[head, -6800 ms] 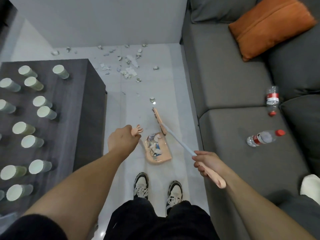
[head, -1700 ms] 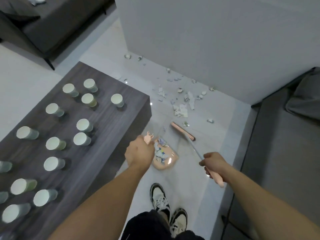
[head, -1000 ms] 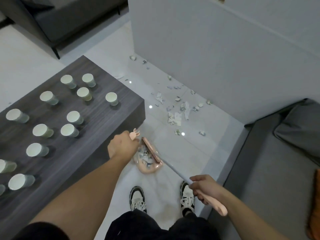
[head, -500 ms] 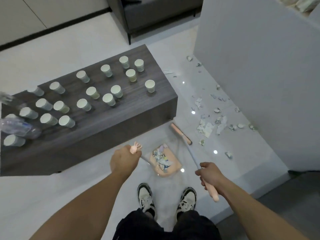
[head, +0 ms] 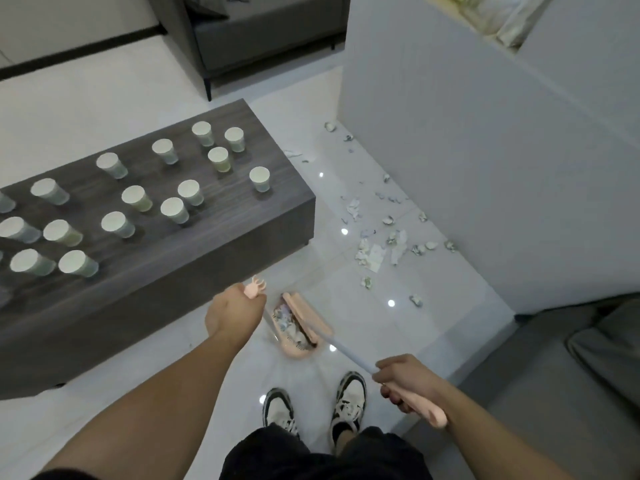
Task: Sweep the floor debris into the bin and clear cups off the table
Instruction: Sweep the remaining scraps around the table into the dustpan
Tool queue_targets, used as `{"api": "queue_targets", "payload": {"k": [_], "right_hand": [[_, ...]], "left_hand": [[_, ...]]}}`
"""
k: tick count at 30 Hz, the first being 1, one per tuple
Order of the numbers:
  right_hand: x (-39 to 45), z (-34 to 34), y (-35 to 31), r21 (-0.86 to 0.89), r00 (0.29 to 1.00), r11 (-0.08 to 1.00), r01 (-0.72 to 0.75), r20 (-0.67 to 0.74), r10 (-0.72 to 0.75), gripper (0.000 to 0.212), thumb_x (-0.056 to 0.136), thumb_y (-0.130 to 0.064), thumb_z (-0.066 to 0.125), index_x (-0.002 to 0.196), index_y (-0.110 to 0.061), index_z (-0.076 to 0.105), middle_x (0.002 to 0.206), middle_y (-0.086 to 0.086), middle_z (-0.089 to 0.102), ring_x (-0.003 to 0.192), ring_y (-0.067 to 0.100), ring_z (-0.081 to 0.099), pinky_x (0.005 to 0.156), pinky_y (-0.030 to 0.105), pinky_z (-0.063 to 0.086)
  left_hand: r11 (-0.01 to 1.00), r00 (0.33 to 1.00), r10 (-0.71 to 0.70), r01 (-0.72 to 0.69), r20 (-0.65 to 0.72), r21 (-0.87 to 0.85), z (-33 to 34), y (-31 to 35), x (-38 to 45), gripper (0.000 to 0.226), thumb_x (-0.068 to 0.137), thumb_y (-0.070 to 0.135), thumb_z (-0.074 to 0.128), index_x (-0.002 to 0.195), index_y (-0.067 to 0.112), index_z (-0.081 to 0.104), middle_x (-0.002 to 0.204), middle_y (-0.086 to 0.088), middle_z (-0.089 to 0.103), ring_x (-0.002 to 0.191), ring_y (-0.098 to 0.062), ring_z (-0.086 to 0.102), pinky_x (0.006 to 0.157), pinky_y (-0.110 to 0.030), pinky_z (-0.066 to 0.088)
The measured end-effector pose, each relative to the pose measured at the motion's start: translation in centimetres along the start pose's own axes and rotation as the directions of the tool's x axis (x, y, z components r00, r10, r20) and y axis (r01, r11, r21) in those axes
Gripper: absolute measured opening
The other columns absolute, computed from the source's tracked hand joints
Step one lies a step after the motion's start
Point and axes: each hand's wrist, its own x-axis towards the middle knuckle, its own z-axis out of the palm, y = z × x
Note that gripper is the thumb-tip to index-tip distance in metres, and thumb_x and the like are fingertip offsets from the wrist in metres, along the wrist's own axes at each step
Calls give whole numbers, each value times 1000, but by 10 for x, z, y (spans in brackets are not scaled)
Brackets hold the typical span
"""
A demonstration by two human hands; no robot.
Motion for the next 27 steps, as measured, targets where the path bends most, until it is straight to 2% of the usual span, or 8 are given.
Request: {"api": "queue_targets", "payload": {"k": [4,11,16,20,24,27], "right_hand": [[-9,-15,20,126,991,992,17,-130,-1,42,83,-8,69,123,-14,56,58,9,58,43,16,47,41,21,33],[-6,-64,31,349,933,931,107,-359,27,35,88,-4,64,118,-15,52,57,10,55,41,17,48,40,23,36],[30,-124,11,374,891,920,118,-448,68,8,90,0,58,96,6,58,58,14,51,38,19,47,41,25,38],[64,-165,-13,497,902,864,83,-407,148,4,92,2,53,93,5,56,64,15,50,48,21,45,48,28,36],[76,-189,-37,559,936,827,63,-320,145,11,93,0,54,82,-2,52,58,12,48,37,17,40,37,20,33],[73,-207,-56,585,955,809,60,-269,124,10,95,-4,56,85,-3,53,54,11,48,35,16,37,34,20,31]], "left_hand": [[996,996,86,-86,32,-5,-4,23,12,27,84,45,61,83,18,65,81,-7,67,75,-31,61,65,-31,45],[973,972,214,-221,96,69,10,83,14,24,85,44,60,82,20,61,81,-5,66,75,-29,62,65,-31,46],[972,974,213,-219,71,87,32,130,21,28,83,47,59,73,21,55,70,0,61,64,-22,57,56,-28,37],[985,988,151,-153,40,83,54,170,24,33,82,50,60,69,20,54,64,0,59,59,-20,55,52,-27,35],[995,995,92,-92,25,24,70,211,23,36,85,53,60,70,20,56,65,-1,60,61,-20,57,51,-27,36],[996,996,80,-81,26,41,79,237,20,35,87,52,58,70,21,55,64,0,59,60,-19,55,51,-26,33]]}}
